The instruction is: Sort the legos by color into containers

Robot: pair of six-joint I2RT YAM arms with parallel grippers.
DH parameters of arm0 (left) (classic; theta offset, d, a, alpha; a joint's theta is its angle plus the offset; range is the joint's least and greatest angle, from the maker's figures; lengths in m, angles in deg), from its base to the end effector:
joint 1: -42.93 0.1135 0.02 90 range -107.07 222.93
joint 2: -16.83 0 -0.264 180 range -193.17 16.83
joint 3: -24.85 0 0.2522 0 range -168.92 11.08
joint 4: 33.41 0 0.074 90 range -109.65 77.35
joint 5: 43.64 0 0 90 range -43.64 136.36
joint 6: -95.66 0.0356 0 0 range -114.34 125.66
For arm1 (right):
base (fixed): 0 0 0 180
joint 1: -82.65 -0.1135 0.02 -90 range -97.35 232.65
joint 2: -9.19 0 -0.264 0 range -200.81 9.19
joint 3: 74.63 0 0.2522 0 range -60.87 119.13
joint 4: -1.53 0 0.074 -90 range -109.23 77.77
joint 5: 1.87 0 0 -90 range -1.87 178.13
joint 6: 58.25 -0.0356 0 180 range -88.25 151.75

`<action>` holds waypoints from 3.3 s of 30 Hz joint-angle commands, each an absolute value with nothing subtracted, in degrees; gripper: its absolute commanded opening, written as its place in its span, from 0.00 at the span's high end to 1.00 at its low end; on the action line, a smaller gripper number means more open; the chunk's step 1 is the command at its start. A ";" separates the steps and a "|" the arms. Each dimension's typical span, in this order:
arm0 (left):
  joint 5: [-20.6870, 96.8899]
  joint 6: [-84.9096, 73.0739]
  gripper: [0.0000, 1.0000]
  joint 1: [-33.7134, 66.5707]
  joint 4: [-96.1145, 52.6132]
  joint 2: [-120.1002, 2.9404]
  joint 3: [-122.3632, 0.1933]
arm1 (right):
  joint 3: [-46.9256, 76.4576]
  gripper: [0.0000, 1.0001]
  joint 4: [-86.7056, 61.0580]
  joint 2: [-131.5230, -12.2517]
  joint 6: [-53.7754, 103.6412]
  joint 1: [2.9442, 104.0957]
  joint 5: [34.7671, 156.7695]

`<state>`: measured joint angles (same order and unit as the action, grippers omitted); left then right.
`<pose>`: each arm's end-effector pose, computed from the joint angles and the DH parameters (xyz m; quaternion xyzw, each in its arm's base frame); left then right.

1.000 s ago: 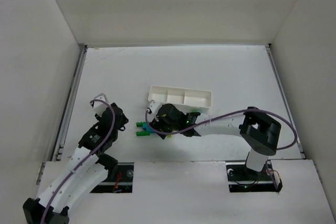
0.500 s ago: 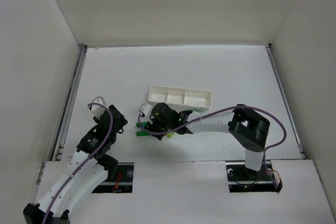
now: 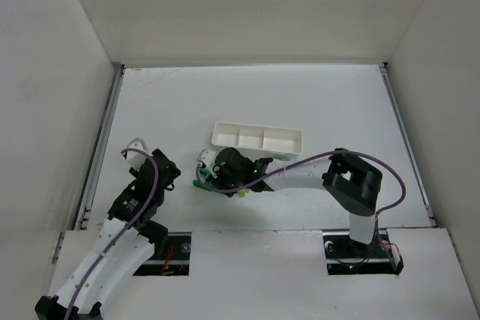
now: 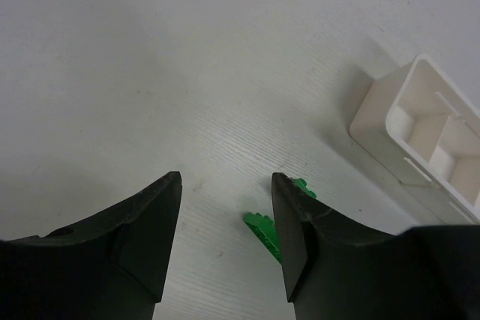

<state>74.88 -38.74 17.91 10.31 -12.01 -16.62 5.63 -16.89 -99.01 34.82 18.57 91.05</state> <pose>0.1205 -0.0375 0.2416 -0.2614 0.8115 -0.0951 0.5139 0.1736 0.3613 0.1668 -0.5211 0.7680 0.2090 0.3081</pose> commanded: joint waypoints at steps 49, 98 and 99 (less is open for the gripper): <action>67.10 -49.18 0.36 3.51 -10.16 -11.56 -13.70 | 3.29 0.75 -11.26 -82.65 14.17 26.00 91.55; 60.07 -48.13 0.83 5.88 -30.19 -22.55 -10.71 | 0.22 0.50 -5.38 -80.11 9.16 24.51 94.37; 60.07 -47.95 0.85 5.97 -30.19 -21.94 -10.54 | -0.39 0.40 -4.94 -79.41 9.16 24.51 93.85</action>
<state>61.54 -48.58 5.94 -27.13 -23.07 -11.68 0.60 -9.94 -80.87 9.07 25.22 94.48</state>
